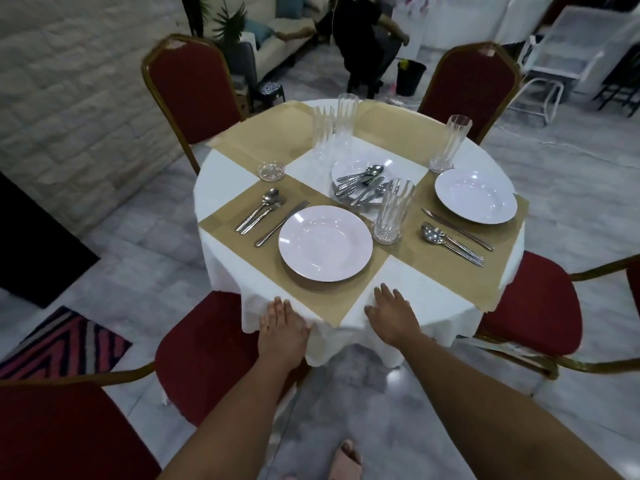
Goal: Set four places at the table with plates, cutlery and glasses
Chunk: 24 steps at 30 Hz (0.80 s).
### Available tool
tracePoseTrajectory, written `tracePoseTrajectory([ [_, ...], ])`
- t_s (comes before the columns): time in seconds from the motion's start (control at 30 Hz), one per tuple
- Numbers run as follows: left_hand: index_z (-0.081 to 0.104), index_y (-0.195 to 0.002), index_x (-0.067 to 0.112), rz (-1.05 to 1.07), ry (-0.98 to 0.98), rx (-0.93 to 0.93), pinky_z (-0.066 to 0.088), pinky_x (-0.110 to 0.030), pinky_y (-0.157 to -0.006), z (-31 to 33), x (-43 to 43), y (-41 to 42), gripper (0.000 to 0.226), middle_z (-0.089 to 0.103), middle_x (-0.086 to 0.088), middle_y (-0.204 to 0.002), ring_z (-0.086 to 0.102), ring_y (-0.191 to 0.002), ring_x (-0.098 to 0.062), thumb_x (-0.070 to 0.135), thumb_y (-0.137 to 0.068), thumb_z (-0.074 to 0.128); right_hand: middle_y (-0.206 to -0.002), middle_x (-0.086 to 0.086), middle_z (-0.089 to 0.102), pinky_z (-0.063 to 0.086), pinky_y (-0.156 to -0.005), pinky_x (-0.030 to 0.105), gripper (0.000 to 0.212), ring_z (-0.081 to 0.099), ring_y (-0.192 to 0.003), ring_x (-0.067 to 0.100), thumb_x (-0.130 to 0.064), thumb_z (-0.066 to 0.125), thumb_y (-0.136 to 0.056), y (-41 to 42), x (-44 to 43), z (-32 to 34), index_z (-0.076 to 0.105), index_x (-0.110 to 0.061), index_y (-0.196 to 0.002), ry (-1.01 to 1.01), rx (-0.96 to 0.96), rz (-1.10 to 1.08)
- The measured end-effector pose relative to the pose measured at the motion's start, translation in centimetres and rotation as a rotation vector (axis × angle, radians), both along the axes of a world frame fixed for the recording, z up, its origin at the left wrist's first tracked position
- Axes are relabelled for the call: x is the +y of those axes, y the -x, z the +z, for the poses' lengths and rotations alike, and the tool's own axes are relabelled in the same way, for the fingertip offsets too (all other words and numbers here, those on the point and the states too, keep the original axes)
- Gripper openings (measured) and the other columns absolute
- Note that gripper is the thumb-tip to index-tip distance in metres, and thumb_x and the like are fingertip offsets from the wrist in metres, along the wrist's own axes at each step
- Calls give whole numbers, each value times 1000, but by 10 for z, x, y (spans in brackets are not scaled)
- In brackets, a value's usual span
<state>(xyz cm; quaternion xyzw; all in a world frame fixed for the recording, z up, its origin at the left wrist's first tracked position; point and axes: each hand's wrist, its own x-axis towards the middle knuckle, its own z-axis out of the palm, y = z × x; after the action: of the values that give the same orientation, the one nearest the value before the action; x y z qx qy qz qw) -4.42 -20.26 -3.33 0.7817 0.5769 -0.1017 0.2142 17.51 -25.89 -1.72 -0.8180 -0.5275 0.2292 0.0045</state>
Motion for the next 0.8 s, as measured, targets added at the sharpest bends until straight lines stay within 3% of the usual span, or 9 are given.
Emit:
tracePoseTrajectory([
  [0.2, -2, -152, 3, 8, 16, 27, -3, -44, -120, 3, -24, 37, 73, -7, -15, -161, -8, -149, -27, 50, -101, 19, -165, 7, 9, 14, -119, 49, 60, 9, -151, 31, -40, 30, -103, 46, -25, 7, 19, -10, -154, 85, -16, 163],
  [0.53, -3, -152, 3, 183, 132, 28, -3, -44, -120, 14, -99, 91, 72, -8, -15, -161, -9, -149, -27, 49, -101, 18, -162, 12, 17, 22, -118, 50, 59, 15, -149, 34, -42, 32, -101, 116, -44, 8, 30, -10, -150, 209, 2, 466],
  [0.8, -1, -152, 3, 417, 174, 9, 1, -46, -120, 5, -185, 134, 73, -4, -16, -161, -4, -149, -29, 51, -100, 19, -165, 5, 7, 15, -121, 50, 63, 5, -152, 32, -43, 29, -103, 180, -86, 2, 16, -11, -156, 292, -19, 712],
])
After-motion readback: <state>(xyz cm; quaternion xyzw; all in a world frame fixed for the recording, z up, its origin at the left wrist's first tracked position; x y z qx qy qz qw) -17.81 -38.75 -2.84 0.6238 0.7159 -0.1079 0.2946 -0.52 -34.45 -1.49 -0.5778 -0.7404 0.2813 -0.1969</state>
